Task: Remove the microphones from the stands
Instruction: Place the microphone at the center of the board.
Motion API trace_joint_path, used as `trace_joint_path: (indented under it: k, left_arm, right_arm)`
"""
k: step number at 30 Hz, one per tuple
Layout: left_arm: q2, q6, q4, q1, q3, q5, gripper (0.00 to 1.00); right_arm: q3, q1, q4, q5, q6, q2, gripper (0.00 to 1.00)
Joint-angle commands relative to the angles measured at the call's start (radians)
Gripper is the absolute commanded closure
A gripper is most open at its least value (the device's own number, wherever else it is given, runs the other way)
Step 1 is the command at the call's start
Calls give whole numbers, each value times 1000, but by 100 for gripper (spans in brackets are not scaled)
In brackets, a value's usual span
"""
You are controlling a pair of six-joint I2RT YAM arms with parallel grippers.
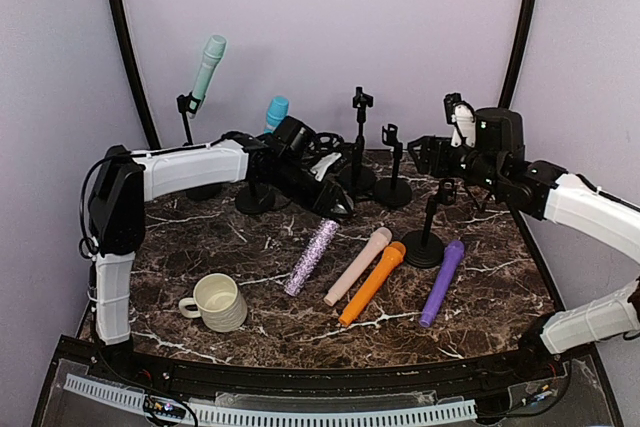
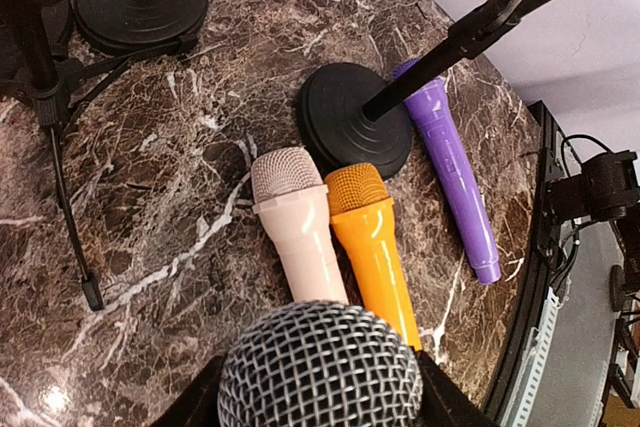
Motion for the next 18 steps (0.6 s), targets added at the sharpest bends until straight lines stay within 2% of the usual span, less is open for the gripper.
trace_joint_path:
  k: [1,18]
  left_arm:
    - [43,-4,97,-13,15,-21,95]
    - [230,-172,369,-38,21,-166,96]
  right_arm:
    - [-31,-4,48,-1,38,-34,20]
    - [-65,-4,79,-12,105,-38,21]
